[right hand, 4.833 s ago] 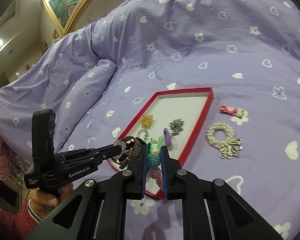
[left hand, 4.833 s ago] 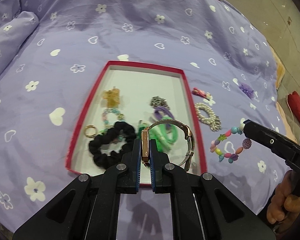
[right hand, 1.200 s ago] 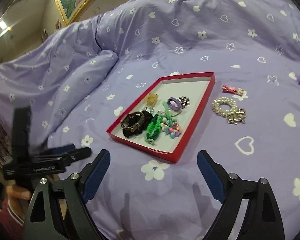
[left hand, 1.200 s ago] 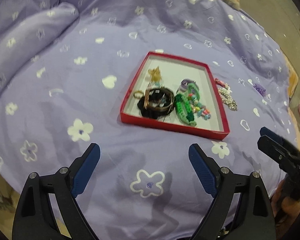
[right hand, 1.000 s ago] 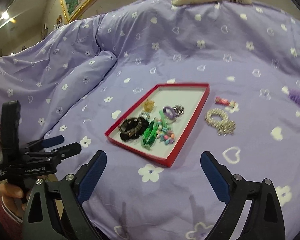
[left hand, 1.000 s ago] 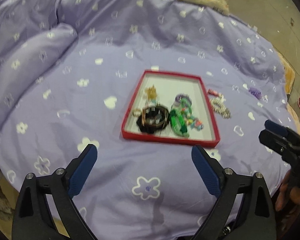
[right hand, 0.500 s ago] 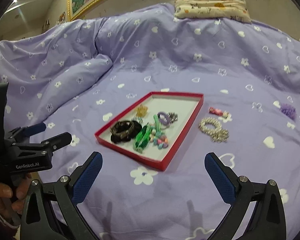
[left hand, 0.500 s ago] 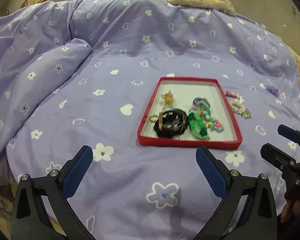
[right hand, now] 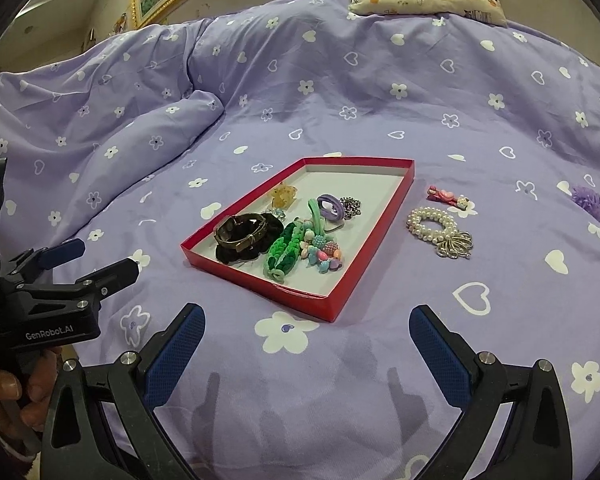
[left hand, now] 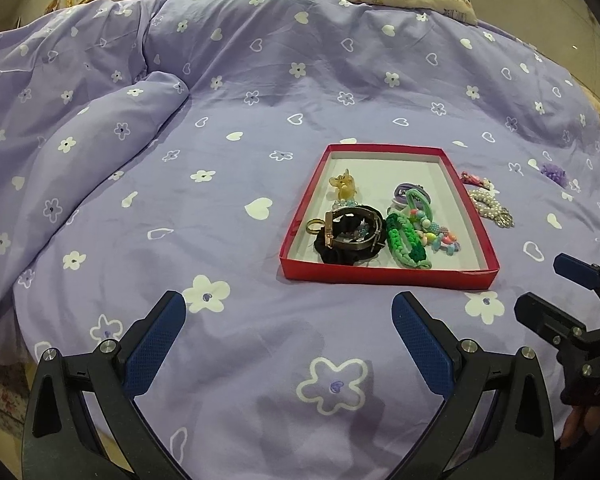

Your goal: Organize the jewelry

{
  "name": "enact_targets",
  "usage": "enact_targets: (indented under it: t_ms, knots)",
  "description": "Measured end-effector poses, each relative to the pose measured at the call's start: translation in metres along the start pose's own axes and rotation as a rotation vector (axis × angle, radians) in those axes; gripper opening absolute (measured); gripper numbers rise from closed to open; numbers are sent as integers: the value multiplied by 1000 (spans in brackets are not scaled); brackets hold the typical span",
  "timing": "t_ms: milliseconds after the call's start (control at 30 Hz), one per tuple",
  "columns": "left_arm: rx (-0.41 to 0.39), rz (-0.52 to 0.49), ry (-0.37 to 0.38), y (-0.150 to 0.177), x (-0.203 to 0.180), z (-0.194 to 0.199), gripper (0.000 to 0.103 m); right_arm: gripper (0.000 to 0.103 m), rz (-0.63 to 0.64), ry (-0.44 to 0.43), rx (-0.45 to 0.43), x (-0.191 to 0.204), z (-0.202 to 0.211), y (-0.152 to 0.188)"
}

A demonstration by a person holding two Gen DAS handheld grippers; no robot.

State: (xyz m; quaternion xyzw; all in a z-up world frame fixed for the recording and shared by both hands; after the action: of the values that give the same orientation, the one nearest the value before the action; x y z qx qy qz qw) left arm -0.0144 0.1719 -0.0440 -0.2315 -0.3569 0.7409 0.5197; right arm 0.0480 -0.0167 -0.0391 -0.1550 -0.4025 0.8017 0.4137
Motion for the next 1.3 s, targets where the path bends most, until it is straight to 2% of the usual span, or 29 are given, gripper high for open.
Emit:
enact_targets:
  t_ms: [400,1300]
  knots:
    - [23,6,1,1,2,-4,103,103,4,-12,14,2,-5,0]
    - [15,-8,-4,-1,-1,-3,103,103,10,-16,19,8,-6,0]
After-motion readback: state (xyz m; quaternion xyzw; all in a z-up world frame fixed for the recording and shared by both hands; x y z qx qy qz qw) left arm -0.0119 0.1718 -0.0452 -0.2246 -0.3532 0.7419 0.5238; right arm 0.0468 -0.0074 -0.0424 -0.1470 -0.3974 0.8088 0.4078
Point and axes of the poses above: each gripper's, at about its wrist camera, not at the fingertips, and z roughly against the way its jaws point, x to its left, y to its underside, the point moved 4 cm from there along -z, roughly the way its jaws point, and after that the axes turned 2 degrees about z, right-handed, at the moved point
